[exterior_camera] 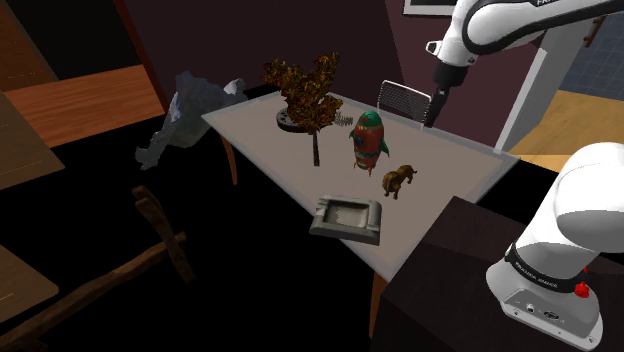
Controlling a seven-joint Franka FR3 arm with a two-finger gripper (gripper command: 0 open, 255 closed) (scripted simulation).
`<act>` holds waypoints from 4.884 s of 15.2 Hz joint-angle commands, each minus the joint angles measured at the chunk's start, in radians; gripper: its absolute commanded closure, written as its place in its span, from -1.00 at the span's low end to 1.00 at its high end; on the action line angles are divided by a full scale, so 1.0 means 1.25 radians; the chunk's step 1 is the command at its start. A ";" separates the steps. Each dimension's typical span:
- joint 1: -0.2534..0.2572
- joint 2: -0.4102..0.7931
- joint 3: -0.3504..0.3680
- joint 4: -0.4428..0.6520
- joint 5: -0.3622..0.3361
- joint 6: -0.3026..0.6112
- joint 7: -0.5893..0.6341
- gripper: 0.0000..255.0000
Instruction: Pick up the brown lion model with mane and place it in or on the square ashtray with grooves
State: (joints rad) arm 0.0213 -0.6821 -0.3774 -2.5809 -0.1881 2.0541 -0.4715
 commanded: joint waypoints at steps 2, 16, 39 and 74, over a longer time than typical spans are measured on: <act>0.010 0.057 -0.062 -0.023 -0.011 0.077 -0.081 -1.00; 0.210 0.574 -0.377 0.084 0.354 0.362 -0.692 -1.00; -0.002 0.972 -0.151 0.281 0.768 0.392 -1.111 -1.00; 0.174 0.710 -0.326 0.223 0.476 0.274 -0.859 1.00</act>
State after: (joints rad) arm 0.2181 0.2239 -0.7838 -2.2836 0.4211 2.3861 -1.5729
